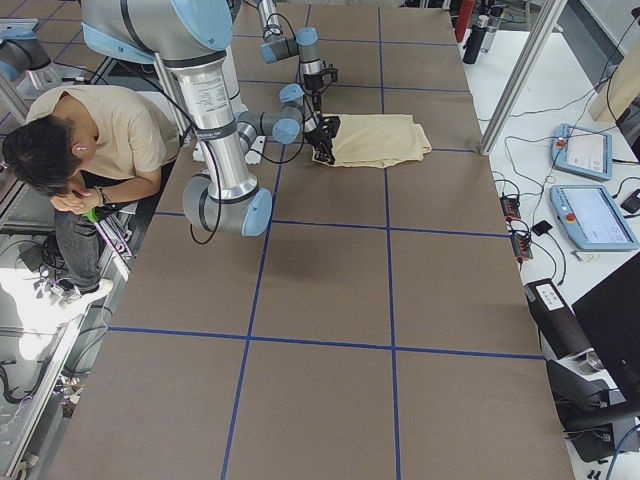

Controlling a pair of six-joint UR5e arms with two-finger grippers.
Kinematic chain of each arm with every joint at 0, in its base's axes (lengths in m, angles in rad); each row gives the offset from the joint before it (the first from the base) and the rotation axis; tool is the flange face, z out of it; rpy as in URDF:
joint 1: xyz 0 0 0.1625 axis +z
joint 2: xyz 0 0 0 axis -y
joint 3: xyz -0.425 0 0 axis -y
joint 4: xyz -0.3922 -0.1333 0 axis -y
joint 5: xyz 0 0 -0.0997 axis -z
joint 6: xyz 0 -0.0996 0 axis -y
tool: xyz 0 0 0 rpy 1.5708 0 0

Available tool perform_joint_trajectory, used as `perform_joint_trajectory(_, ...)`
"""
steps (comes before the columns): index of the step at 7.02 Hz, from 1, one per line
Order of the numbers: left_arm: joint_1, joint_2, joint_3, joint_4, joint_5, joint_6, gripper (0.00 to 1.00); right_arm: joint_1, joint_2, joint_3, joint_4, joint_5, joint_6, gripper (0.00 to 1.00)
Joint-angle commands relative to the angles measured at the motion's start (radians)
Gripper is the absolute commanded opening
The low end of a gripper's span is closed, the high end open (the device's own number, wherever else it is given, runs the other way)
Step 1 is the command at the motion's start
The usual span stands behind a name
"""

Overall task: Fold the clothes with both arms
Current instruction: 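Lift the near edge with both grippers and fold it away from the robot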

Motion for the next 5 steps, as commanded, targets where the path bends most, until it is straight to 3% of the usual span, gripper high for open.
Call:
perform_joint_trajectory(1, -0.002, -0.002, -0.002, 0.0, 0.0, 0.0, 0.0, 0.0, 0.003, 0.003, 0.0, 0.0, -0.006, 0.0)
perform_joint_trajectory(3, -0.003, 0.007, -0.055, 0.0, -0.005, 0.0, 0.0, 0.006, -0.002, 0.107, -0.062, 0.006, -0.046, 0.0)
perform_joint_trajectory(5, -0.003, 0.027, -0.162, 0.026, -0.011, -0.002, 0.0, -0.046, -0.046, 0.277, -0.17, 0.006, -0.046, 0.0)
